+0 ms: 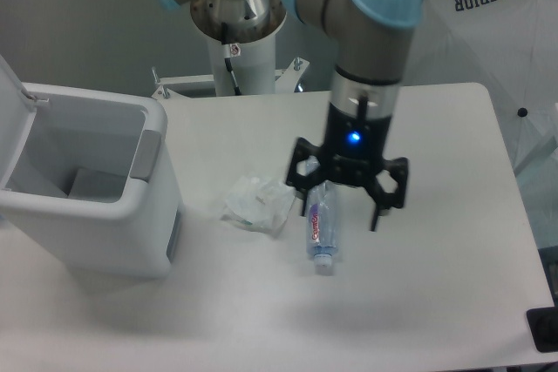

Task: Open the trash can
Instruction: 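Withdraw the gripper from the open bin back above the water bottle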

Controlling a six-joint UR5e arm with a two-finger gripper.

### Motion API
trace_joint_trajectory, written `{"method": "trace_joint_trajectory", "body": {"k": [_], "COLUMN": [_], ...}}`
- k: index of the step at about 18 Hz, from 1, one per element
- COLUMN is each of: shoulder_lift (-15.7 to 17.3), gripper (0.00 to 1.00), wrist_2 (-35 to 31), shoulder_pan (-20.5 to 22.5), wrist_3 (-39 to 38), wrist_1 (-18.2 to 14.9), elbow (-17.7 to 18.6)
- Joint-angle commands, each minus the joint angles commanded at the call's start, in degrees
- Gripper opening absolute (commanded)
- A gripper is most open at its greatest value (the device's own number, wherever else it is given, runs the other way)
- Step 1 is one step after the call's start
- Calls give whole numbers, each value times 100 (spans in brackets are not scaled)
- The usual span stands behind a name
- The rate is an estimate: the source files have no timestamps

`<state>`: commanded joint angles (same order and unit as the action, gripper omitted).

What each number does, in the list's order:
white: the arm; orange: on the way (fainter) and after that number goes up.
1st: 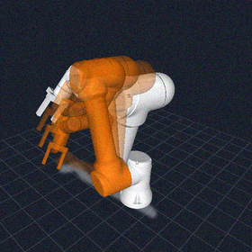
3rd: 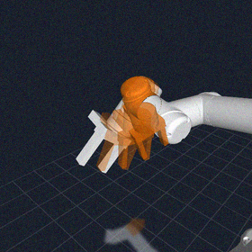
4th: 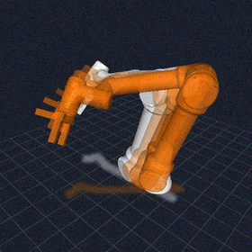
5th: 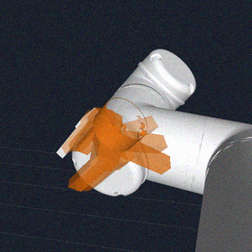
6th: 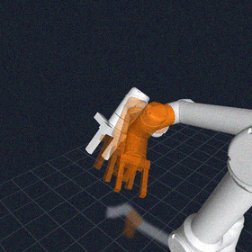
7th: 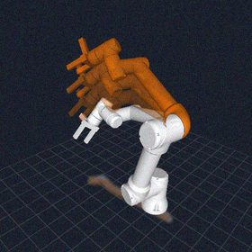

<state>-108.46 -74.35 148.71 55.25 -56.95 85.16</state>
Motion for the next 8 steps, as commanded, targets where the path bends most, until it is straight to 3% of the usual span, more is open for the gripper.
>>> {"method": "trace_joint_trajectory", "body": {"k": [5,8], "shoulder_lift": [-360,-440], "gripper": [100,100], "wrist_2": [-694,-1090], "shoulder_pan": [88,79], "wrist_3": [1135,1242], "wrist_1": [-9,-9], "elbow": [106,97]}}
